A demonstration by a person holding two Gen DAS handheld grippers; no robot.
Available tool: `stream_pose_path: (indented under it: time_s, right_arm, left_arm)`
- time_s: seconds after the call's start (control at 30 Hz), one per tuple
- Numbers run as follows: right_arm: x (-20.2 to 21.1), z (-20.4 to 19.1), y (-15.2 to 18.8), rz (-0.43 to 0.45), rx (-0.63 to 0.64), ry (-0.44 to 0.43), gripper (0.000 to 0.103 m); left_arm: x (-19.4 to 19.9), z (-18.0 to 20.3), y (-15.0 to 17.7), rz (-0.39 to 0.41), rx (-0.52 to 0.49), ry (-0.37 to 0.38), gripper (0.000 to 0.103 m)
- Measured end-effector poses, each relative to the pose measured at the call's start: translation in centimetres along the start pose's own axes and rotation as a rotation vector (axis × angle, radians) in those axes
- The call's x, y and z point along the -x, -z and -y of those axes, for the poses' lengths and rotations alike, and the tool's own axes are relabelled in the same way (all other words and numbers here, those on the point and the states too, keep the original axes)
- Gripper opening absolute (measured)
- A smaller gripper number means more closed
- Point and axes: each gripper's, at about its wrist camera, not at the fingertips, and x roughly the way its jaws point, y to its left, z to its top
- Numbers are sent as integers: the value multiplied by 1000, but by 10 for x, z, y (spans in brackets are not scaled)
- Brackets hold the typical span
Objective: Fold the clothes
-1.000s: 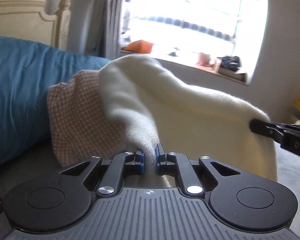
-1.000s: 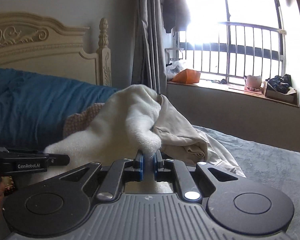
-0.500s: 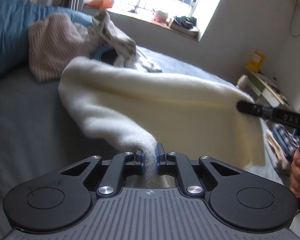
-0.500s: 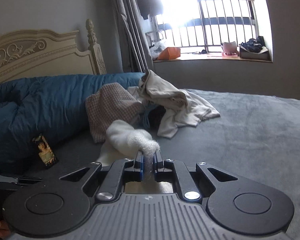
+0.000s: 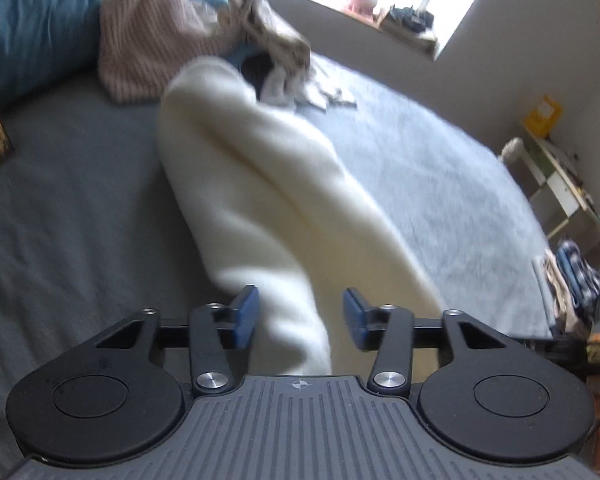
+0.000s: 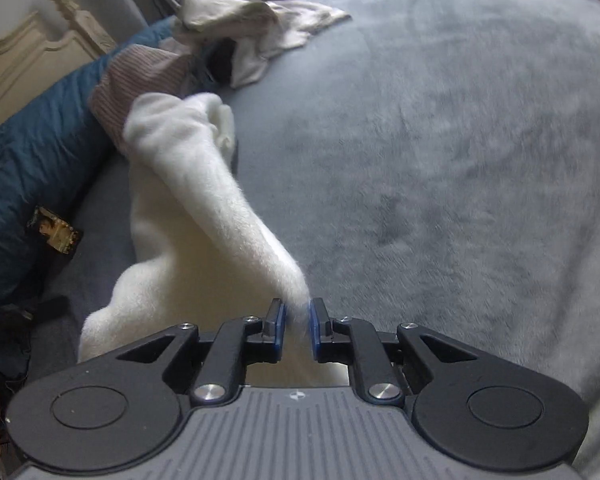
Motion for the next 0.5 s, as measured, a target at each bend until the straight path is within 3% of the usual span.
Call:
stream_pose_path:
  time_s: [0.17, 0.33, 0.5]
  right_arm:
    - [30, 13, -6, 73, -26, -88, 49]
    - [24, 30, -38, 114, -107, -202, 55]
    - [-37, 21, -81, 57, -179, -322, 61]
  left_arm:
    - [-16, -1, 1, 6, 8, -32, 56]
    - [-55, 3, -5, -10, 10, -70, 56]
    - [-83, -11, -12, -20, 80, -109, 56]
